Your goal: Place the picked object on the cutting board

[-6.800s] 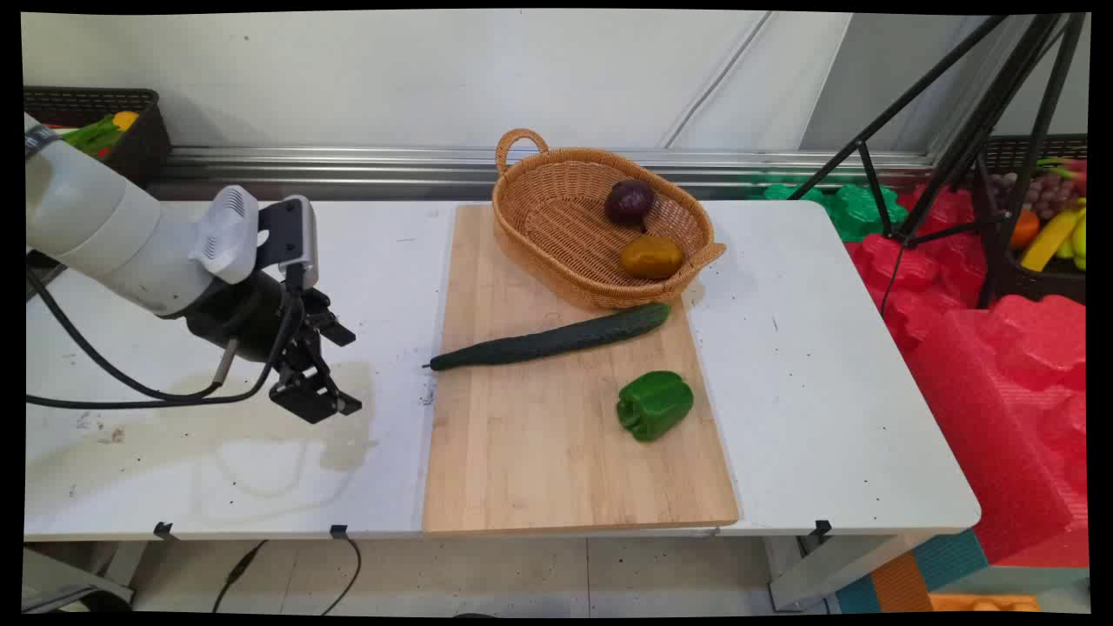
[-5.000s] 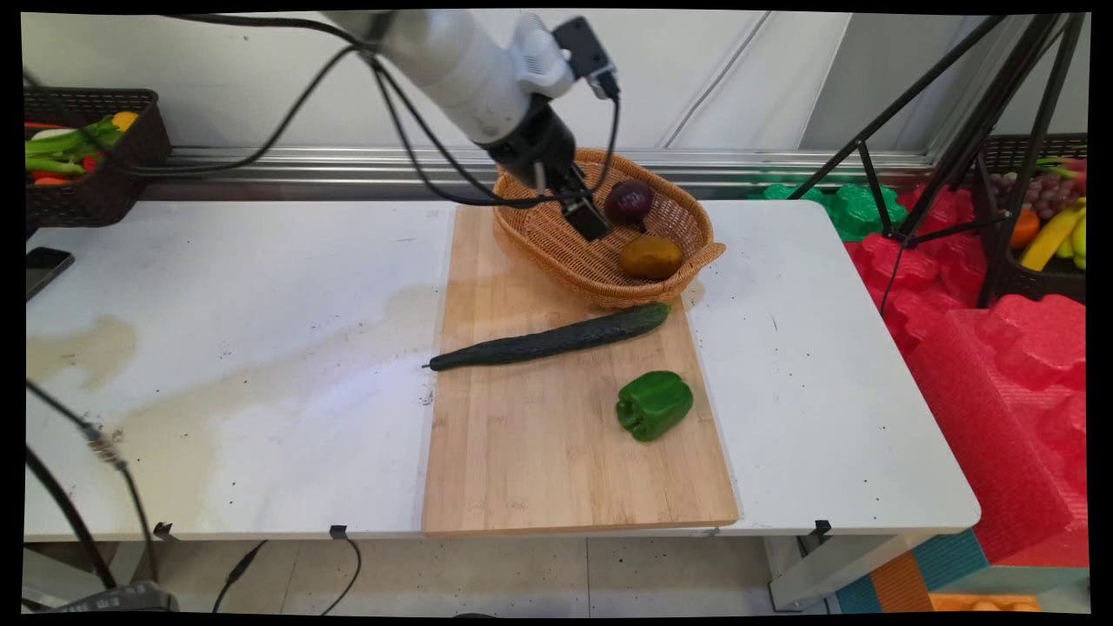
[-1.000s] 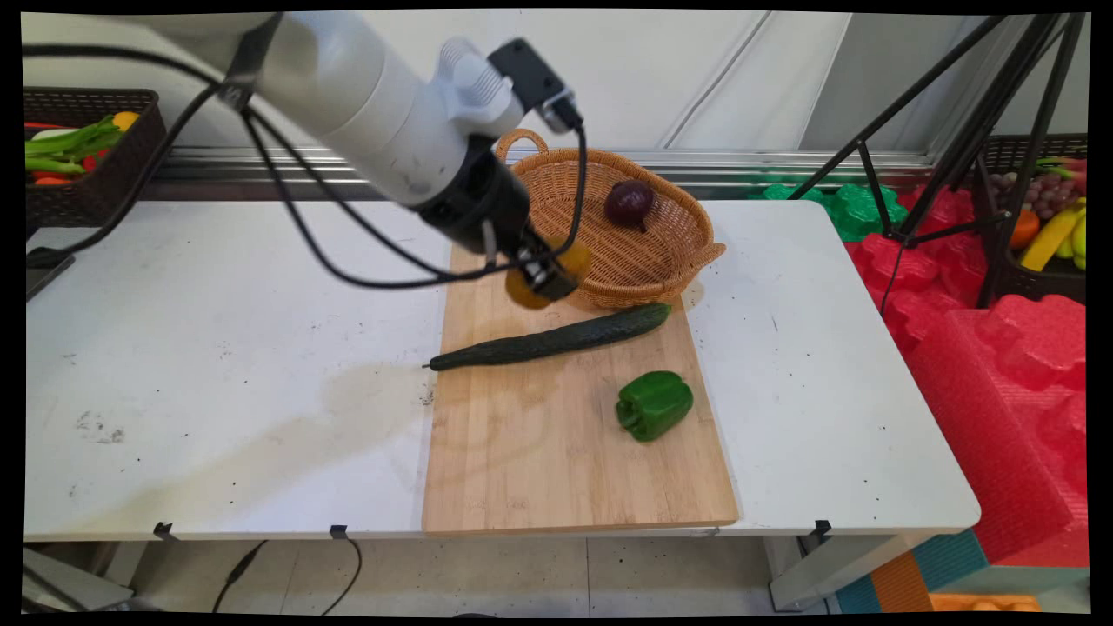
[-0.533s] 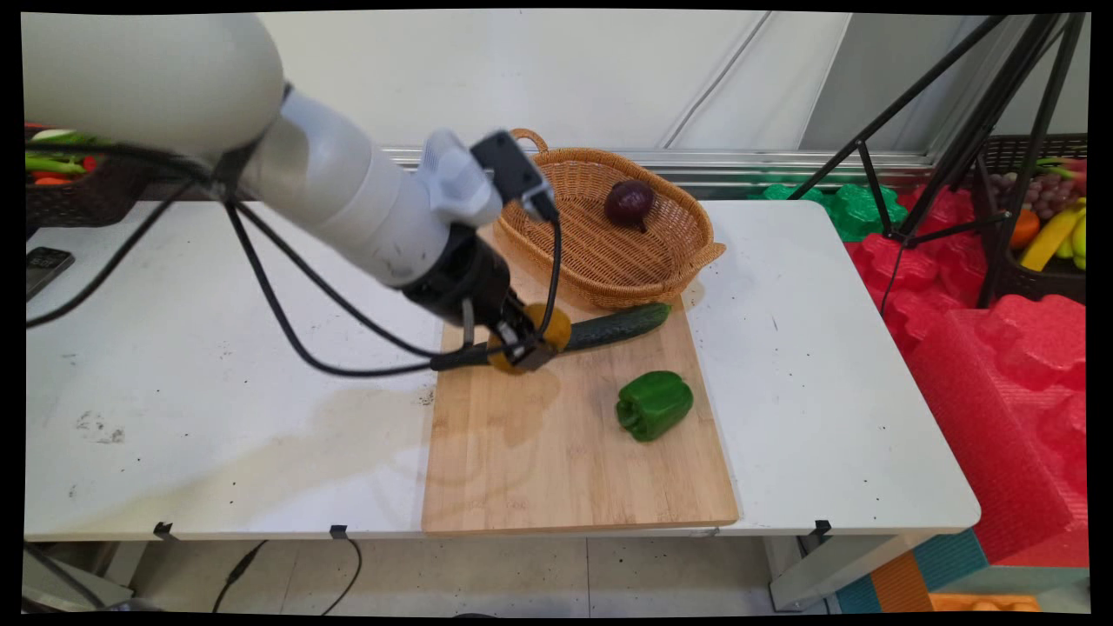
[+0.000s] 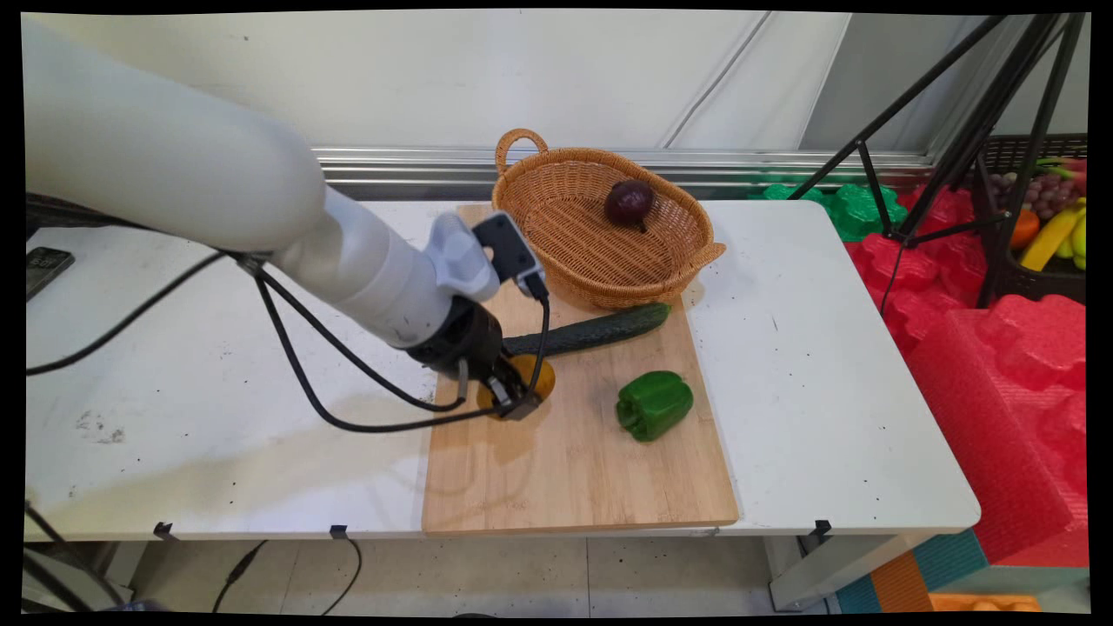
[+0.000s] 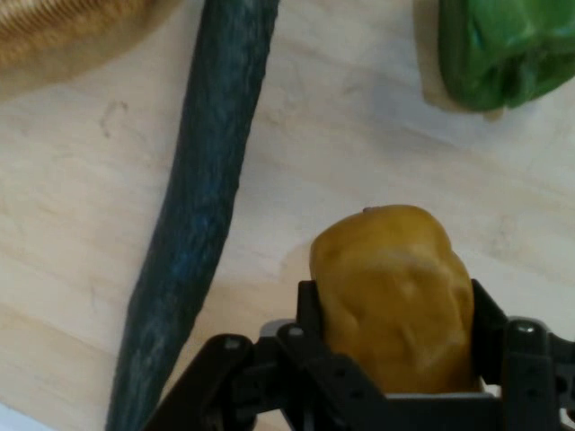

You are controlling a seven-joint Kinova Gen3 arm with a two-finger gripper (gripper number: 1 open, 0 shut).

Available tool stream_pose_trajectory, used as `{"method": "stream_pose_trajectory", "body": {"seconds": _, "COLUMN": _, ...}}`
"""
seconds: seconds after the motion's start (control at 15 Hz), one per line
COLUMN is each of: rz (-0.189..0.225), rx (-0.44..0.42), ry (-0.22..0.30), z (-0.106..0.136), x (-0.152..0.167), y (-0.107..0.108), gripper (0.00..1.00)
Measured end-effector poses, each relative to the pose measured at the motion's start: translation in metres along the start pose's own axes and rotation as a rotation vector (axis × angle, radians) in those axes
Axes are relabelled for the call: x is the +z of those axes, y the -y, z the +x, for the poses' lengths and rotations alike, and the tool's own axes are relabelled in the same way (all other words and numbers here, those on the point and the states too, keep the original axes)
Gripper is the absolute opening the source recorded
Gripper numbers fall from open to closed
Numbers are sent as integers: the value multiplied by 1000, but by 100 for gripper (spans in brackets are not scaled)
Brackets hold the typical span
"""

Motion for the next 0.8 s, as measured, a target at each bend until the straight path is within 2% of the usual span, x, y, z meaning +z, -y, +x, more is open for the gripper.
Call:
{"method": "stream_pose_trajectory", "body": {"seconds": 0.4, "rz": -15, "rx": 14, "ry": 20, "z": -12, "x": 32, "y": 0, "gripper": 0}}
{"method": "stream_pose_trajectory", "body": {"seconds": 0.8, "rz": -27, "rx": 33, "ry": 15, "z": -19, "x": 51, "y": 2, "gripper": 0}}
